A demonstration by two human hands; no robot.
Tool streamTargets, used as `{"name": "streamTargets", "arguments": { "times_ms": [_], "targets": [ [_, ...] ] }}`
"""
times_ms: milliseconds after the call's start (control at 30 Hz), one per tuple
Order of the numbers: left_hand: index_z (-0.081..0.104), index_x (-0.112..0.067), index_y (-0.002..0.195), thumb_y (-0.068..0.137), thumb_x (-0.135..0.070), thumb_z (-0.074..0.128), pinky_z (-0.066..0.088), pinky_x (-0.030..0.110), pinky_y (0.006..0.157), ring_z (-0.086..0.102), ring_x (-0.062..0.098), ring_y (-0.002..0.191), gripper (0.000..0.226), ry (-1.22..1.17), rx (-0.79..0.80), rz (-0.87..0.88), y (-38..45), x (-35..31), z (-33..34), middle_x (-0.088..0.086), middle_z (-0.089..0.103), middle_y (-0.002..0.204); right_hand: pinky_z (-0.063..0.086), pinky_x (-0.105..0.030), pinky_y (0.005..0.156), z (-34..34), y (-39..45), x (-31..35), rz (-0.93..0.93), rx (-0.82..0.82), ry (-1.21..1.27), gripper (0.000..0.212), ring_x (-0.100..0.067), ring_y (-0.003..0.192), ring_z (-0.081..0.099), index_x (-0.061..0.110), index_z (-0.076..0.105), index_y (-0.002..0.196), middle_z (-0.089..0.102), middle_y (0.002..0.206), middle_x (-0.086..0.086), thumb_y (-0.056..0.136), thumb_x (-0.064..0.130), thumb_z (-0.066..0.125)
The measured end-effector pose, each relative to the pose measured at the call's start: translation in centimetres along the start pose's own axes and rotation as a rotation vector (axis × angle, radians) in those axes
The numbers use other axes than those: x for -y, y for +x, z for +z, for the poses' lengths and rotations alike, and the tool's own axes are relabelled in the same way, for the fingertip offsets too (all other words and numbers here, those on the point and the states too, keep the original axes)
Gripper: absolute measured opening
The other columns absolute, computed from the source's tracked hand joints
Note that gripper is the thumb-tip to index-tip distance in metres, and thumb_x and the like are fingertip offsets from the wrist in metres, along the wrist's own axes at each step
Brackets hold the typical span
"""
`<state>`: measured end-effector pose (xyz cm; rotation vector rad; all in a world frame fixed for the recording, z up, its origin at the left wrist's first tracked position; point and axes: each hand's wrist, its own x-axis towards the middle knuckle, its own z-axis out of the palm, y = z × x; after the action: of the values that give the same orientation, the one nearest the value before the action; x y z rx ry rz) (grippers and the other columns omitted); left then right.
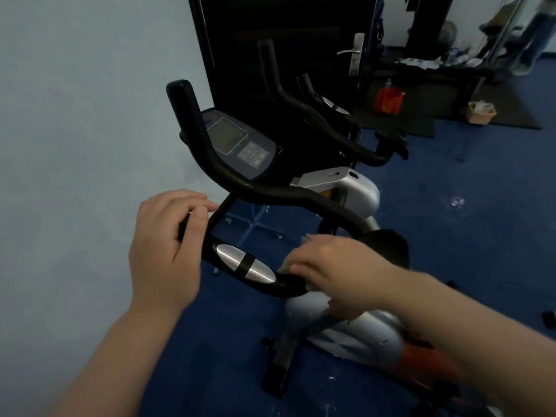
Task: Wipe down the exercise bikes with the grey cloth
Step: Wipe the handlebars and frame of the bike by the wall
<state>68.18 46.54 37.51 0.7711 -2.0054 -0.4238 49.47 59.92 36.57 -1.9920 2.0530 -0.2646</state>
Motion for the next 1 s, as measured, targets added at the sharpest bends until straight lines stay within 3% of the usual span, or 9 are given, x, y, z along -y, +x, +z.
{"name": "streamTargets", "arguments": {
  "times_ms": [167,267,367,467,533,667,767,900,1000],
  "targets": [
    [0.067,-0.026,0.098,0.097,-0.030,0.040,0.031,0.003,0.089,0.048,-0.001,0.111,0.028,-0.018,0.062,0.044,0.1,0.6,-0.8,-0.013,0.061,0.108,0.044,-0.026,0.059,3.2,-0.9,5.4,0.370,-0.453,-0.084,0.013,-0.014,0.075,0.062,0.031,0.066,0.093,0.065,0.084,0.007,0.092,0.027,0.054],
    [0.068,-0.025,0.098,0.096,-0.030,0.040,0.033,0.004,0.089,0.046,-0.006,0.111,0.029,-0.019,0.066,0.058,0.1,0.7,-0.8,-0.014,0.060,0.109,0.040,-0.018,0.054,4.3,-1.7,6.7,0.431,-0.673,0.319,0.020,-0.002,0.063,0.058,0.035,0.066,0.086,0.064,0.070,0.012,0.093,0.038,0.047],
    [0.068,-0.025,0.097,0.096,-0.029,0.040,0.035,0.006,0.087,0.046,-0.006,0.110,0.029,-0.018,0.075,0.075,0.2,0.9,-0.8,-0.015,0.059,0.109,0.049,-0.019,0.074,3.7,-1.9,4.7,0.371,-0.639,0.418,0.035,0.004,0.078,0.062,0.044,0.060,0.110,0.068,0.082,0.022,0.097,0.047,0.028],
    [0.069,-0.023,0.099,0.098,-0.026,0.038,0.035,0.009,0.093,0.048,-0.002,0.113,0.031,-0.019,0.083,0.112,0.2,1.3,-1.0,-0.013,0.060,0.111,0.025,-0.027,0.114,5.2,-1.1,5.3,0.297,-0.579,0.140,0.041,-0.007,0.115,0.058,0.027,0.062,0.119,0.067,0.113,0.012,0.099,0.032,0.026],
    [0.068,-0.022,0.101,0.098,-0.023,0.036,0.034,0.011,0.096,0.049,0.002,0.115,0.032,-0.024,0.093,0.121,0.2,1.5,-1.0,-0.011,0.060,0.114,0.019,-0.037,0.117,6.3,-0.7,5.9,0.343,-0.609,0.199,0.045,-0.011,0.116,0.055,0.021,0.066,0.108,0.067,0.109,0.007,0.098,0.029,0.022],
    [0.067,-0.021,0.108,0.100,-0.025,0.033,0.032,0.011,0.100,0.048,0.002,0.120,0.035,-0.032,0.111,0.134,0.0,1.8,-1.2,-0.011,0.059,0.121,0.048,-0.038,0.083,6.2,1.7,8.7,0.456,-0.739,0.140,0.017,-0.017,0.069,0.060,0.022,0.064,0.090,0.062,0.077,0.006,0.091,0.022,0.047],
    [0.064,-0.018,0.116,0.101,-0.026,0.030,0.032,0.011,0.104,0.046,0.001,0.128,0.038,-0.058,0.137,0.111,0.1,2.0,-1.5,-0.010,0.060,0.125,0.026,-0.026,0.041,3.3,5.4,11.7,0.443,-0.593,0.121,0.011,-0.020,0.051,0.056,0.023,0.062,0.092,0.055,0.072,0.003,0.083,0.017,0.061],
    [0.059,-0.018,0.124,0.101,-0.023,0.031,0.036,0.014,0.105,0.048,0.002,0.129,0.037,-0.186,0.170,0.047,0.4,1.9,-2.3,-0.009,0.060,0.129,0.031,-0.028,0.043,1.8,6.4,11.0,0.217,-0.440,0.043,0.014,-0.026,0.064,0.061,0.016,0.051,0.102,0.049,0.087,0.001,0.092,0.024,0.055],
    [0.055,-0.017,0.132,0.100,-0.027,0.033,0.033,0.012,0.107,0.045,0.001,0.132,0.040,-0.201,0.185,0.015,-0.1,2.0,-3.0,-0.010,0.055,0.137,0.038,-0.028,0.039,2.6,2.5,8.5,0.217,-0.387,-0.050,0.033,-0.020,0.048,0.055,0.015,0.057,0.088,0.055,0.072,0.001,0.066,0.024,0.081]
  ]
}}
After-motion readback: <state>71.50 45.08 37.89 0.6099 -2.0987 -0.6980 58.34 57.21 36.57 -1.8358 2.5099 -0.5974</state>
